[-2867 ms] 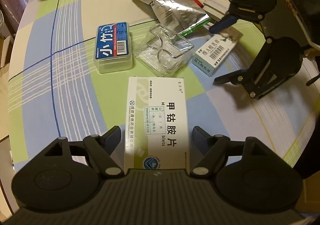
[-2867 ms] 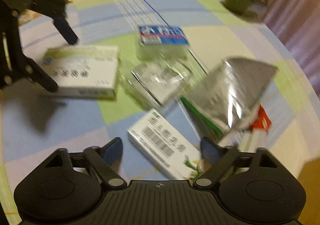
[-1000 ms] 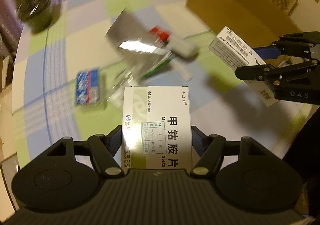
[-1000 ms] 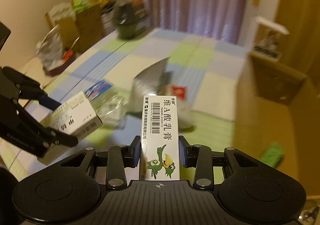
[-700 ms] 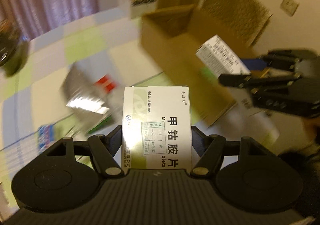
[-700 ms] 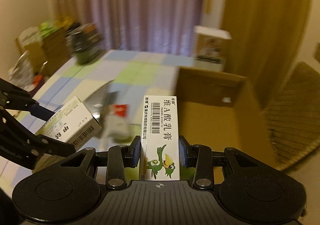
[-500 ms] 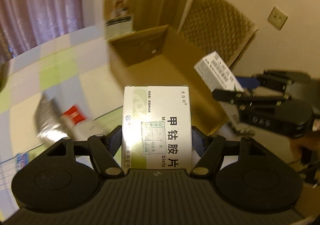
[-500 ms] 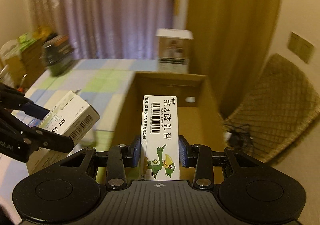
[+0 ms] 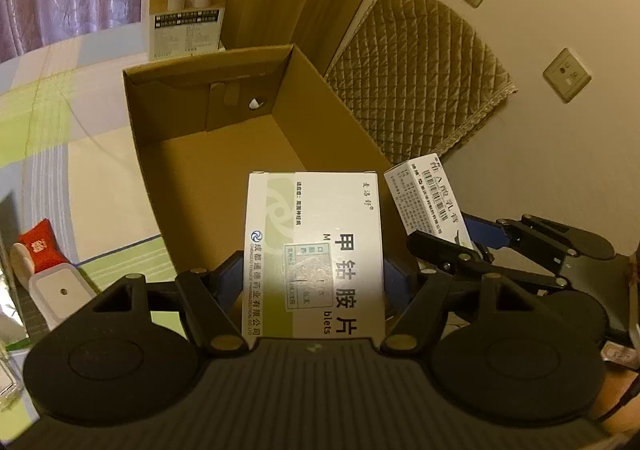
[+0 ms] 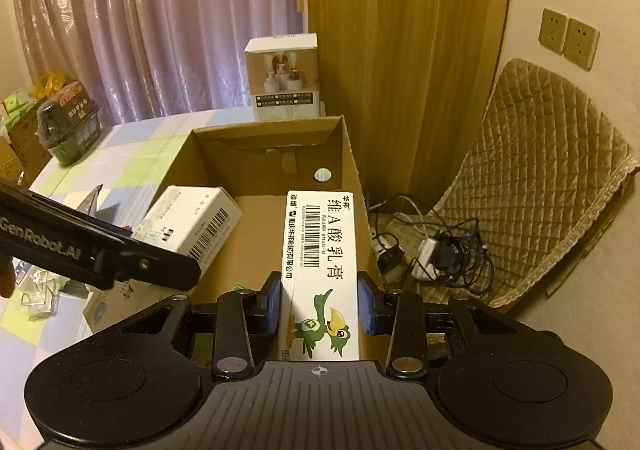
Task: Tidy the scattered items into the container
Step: 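Carry both white boxes with both tools to the cardboard box, then open both tools to drop the white boxes into the cardboard box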
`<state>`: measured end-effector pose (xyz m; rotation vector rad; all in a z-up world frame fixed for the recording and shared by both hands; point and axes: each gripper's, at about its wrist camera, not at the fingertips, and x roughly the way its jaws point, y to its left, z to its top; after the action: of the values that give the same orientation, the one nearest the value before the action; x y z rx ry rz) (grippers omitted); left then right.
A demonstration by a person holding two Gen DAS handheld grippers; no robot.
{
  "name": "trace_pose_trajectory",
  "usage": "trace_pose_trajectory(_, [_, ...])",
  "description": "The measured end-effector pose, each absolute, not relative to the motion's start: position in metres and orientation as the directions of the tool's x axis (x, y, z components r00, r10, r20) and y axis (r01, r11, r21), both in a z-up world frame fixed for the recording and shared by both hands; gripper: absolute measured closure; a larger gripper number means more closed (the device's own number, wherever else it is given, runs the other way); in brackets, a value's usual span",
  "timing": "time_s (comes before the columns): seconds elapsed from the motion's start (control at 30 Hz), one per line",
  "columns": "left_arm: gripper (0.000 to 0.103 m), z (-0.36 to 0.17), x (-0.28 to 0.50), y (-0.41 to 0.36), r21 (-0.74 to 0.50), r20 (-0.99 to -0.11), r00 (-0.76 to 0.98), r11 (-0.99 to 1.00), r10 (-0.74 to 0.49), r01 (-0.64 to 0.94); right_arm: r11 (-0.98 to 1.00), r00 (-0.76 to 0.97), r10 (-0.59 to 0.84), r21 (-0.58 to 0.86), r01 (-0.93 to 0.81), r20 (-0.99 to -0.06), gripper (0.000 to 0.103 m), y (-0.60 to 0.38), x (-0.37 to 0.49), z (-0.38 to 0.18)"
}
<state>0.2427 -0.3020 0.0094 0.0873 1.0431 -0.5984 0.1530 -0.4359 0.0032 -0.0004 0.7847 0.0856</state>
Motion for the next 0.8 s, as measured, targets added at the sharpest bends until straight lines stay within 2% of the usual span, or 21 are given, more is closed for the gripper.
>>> trace_pose_trajectory(0.23, [0.037,0.005,0.245,-0.294,-0.174,-0.840,0.381,0.857,-0.387,0.485,0.996,0.700,0.082,0.038,-0.079,-0.709,0.062,-0.440,0.161,-0.003])
trace_pose_trajectory(0.8, [0.025,0.023,0.228,-0.258,-0.135,-0.817,0.436,0.861,-0.377,0.491,0.992,0.678,0.122,0.070,-0.103,-0.725,0.062,-0.427,0.176,-0.005])
